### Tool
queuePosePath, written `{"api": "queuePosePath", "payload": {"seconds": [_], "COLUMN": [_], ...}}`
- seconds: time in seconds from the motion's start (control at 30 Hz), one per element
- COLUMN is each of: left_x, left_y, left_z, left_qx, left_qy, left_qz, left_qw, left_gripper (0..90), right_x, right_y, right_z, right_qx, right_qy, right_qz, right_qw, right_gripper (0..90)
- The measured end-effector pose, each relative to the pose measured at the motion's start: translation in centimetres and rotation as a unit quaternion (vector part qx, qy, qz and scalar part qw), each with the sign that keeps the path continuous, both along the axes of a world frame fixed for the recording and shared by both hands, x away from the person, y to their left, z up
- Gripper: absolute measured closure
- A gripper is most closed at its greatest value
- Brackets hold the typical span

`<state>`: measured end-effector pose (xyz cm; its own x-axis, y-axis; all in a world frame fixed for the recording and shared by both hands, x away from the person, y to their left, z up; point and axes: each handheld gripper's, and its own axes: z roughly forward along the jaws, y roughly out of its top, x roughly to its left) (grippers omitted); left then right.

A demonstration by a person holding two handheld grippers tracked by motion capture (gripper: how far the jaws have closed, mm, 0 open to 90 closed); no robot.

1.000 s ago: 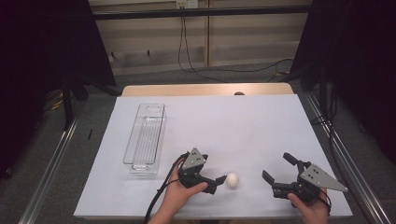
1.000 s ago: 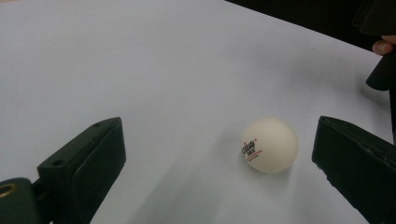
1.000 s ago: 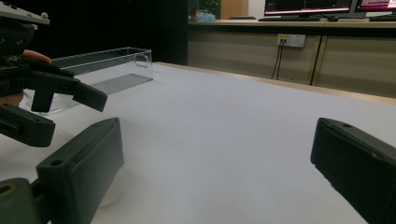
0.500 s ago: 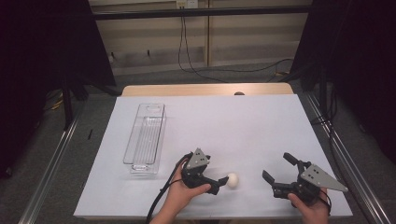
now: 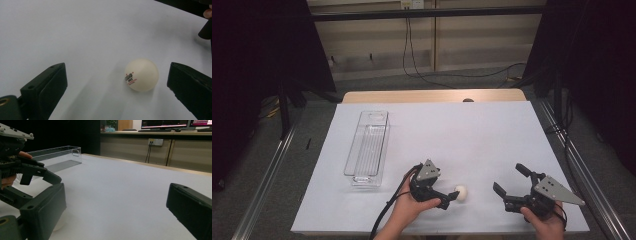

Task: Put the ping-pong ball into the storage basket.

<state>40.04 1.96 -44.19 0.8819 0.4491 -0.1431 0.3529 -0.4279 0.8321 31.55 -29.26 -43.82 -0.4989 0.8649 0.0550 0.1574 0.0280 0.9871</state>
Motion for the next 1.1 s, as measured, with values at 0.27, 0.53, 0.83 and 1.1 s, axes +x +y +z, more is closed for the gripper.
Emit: {"api": "queuePosePath", "payload": {"seconds": [0.27,0.53,0.83,1.1], "left_x": [-0.1,0.0,-0.1,-0.1], "left_y": [-0.5,-1.1,-1.6,-2.0], "left_z": [-0.2,-0.3,-0.4,-0.4], "left_qx": [0.008,0.016,0.023,0.042], "left_qy": [0.016,0.019,0.017,0.008], "left_qz": [-0.006,-0.015,-0.020,-0.026], "left_qw": [0.9998,0.9996,0.9994,0.9987], "left_gripper": [2.9,2.9,3.7,5.7], "right_x": [0.0,0.0,0.0,0.0], "right_y": [0.0,0.0,-0.1,-0.1], "right_z": [0.0,0.0,0.0,0.0], "right_qx": [0.003,0.000,-0.001,-0.002], "right_qy": [0.000,0.000,0.001,0.001], "right_qz": [-0.001,-0.001,-0.001,0.000], "right_qw": [1.0000,1.0000,1.0000,1.0000], "right_gripper": [2.2,2.3,2.3,2.4]}}
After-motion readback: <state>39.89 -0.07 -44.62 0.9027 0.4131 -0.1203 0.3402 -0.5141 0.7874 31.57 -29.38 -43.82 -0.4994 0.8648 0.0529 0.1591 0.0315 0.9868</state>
